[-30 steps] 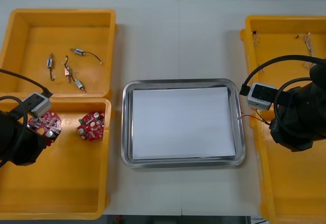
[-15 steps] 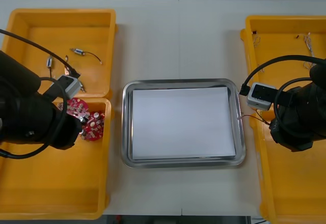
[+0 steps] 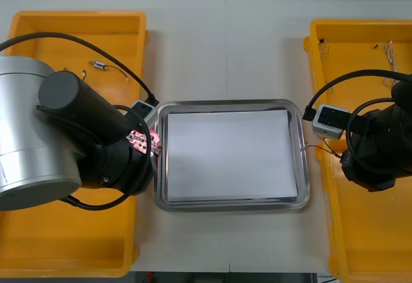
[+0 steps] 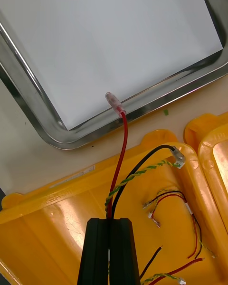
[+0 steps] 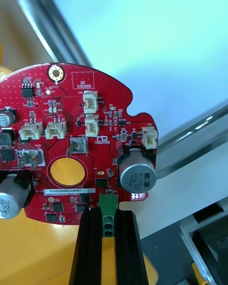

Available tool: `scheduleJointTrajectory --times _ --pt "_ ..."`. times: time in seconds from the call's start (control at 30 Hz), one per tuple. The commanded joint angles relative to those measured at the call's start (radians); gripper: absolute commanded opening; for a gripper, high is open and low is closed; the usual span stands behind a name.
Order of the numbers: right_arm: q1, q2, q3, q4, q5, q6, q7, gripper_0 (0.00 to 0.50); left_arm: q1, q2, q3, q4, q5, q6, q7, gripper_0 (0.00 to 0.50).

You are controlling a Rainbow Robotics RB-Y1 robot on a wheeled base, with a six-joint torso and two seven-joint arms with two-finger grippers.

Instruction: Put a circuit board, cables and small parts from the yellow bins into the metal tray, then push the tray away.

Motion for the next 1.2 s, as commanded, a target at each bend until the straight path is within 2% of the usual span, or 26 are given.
scheduleJointTrajectory --times 0.03,0.23,0.63,0.9,1.2 --pt "-0.026 -0.027 0.009 -0.017 -0.002 0.005 -0.033 0.000 -0.090 -0.072 -0.085 0.030 -0.040 -0.025 0.181 0.000" --pt "-0.026 -0.028 0.009 -0.017 -0.002 0.005 -0.033 0.000 -0.141 -0.127 -0.223 0.116 -0.141 -0.094 0.218 0.000" --pt "-0.026 -0.027 0.009 -0.022 -0.002 0.008 -0.033 0.000 -0.162 -0.175 -0.365 0.251 -0.216 -0.245 0.247 0.000" --pt "-0.026 -0.028 0.009 -0.022 -0.002 0.011 -0.033 0.000 -0.162 -0.187 -0.419 0.297 -0.236 -0.306 0.264 0.000" --pt "-0.026 -0.027 0.009 -0.020 0.001 0.011 -0.033 0.000 -0.162 -0.185 -0.444 0.319 -0.233 -0.317 0.278 0.000"
